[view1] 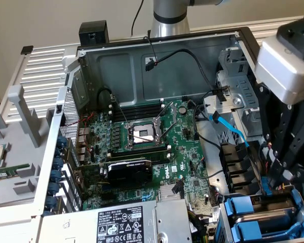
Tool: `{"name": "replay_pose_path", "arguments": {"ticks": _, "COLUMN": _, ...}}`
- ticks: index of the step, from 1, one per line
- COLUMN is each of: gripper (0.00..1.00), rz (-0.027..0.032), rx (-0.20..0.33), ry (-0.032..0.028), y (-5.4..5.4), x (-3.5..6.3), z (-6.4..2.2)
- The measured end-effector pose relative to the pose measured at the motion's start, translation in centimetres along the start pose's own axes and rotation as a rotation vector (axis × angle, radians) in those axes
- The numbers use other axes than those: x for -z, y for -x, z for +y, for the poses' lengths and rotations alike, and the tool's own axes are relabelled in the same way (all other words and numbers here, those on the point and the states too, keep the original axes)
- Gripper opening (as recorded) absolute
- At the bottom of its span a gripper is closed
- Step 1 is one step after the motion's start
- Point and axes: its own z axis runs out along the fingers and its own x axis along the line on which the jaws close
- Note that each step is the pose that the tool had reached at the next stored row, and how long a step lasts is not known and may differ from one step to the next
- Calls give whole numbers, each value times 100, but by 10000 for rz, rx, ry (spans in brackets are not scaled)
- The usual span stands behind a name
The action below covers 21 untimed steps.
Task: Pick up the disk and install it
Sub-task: 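Insert the second disk wire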
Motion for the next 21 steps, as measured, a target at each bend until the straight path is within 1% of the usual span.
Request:
{"name": "replay_pose_path", "arguments": {"ticks": 13, "gripper": 11, "rz": 155, "rx": 2332, "ry": 16, "y": 2, "x": 3, "z": -1}}
{"name": "replay_pose_path", "arguments": {"ticks": 17, "gripper": 11, "rz": 183, "rx": 2792, "ry": 20, "y": 17, "x": 4, "z": -6}}
{"name": "replay_pose_path", "arguments": {"ticks": 21, "gripper": 11, "rz": 200, "rx": 3079, "ry": 25, "y": 52, "x": 8, "z": -19}}
